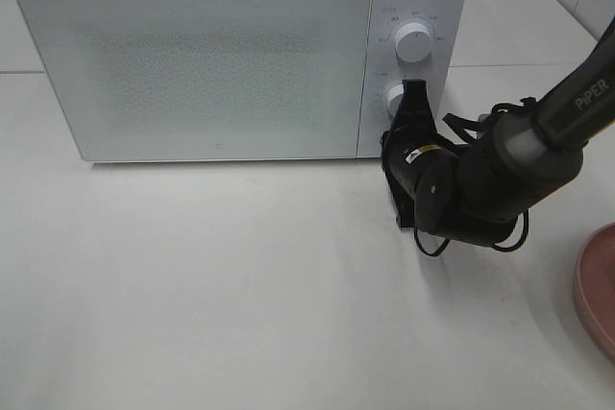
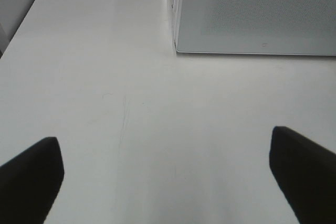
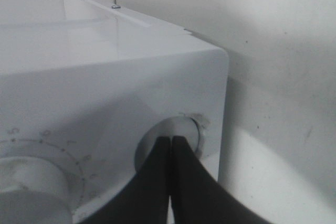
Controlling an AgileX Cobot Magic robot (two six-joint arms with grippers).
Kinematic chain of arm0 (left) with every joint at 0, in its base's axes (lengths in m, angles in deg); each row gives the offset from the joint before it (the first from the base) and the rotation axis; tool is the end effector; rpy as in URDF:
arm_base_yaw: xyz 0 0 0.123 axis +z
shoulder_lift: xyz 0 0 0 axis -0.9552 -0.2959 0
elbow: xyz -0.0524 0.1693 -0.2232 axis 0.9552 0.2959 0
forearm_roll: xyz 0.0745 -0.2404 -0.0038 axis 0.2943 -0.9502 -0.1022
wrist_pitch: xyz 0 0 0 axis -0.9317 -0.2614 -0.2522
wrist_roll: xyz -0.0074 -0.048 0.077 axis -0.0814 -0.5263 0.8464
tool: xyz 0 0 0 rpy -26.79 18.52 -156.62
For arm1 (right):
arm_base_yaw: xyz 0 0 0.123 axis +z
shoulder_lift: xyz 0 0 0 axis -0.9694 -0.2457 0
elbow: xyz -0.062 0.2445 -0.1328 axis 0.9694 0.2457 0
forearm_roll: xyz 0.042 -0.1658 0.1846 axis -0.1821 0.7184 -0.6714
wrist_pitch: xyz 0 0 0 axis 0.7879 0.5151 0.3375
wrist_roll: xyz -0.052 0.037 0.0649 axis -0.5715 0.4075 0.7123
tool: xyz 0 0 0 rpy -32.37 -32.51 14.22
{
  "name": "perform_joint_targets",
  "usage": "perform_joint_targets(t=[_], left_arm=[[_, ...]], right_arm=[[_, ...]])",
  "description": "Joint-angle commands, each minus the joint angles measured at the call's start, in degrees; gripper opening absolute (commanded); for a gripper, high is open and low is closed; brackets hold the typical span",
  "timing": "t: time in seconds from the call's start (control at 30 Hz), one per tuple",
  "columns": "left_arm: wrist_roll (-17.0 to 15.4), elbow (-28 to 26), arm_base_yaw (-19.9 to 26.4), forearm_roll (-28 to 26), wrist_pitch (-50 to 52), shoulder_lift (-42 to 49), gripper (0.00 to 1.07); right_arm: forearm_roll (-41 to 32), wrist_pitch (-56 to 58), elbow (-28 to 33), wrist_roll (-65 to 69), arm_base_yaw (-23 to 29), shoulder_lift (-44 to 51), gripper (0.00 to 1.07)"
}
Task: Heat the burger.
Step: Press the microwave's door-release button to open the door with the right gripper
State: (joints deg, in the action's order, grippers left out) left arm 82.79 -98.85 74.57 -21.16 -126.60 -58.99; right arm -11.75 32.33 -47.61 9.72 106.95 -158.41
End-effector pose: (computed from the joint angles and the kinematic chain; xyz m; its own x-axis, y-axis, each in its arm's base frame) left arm -0.0049 -0.0090 0.2794 -0.4302 -0.0506 -0.9013 0.0408 0.9963 -0.0754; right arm 0.3403 0.1526 0.0834 0.0308 0.9987 0.0415 0.3326 -0.0494 0.9418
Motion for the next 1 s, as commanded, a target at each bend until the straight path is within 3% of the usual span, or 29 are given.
perform_joint_targets(t=[0.03, 0.4, 1.0], left_arm=[[0.2, 0.1, 0.1, -0.3, 0.1, 1.0, 1.0], [0.2, 0.1, 0.1, -0.2, 0.1, 1.0, 1.0], [0.2, 0.1, 0.1, -0.2, 0.1, 1.0, 1.0]], right_arm=[[1.0, -5.0, -2.4, -1.3, -0.7, -0.1, 0.0], [-0.2, -9.7, -6.1, -3.8, -2.8, -1.4, 0.0], [-0.4, -9.2, -6.1, -4.7, -3.0, -1.3, 0.0]])
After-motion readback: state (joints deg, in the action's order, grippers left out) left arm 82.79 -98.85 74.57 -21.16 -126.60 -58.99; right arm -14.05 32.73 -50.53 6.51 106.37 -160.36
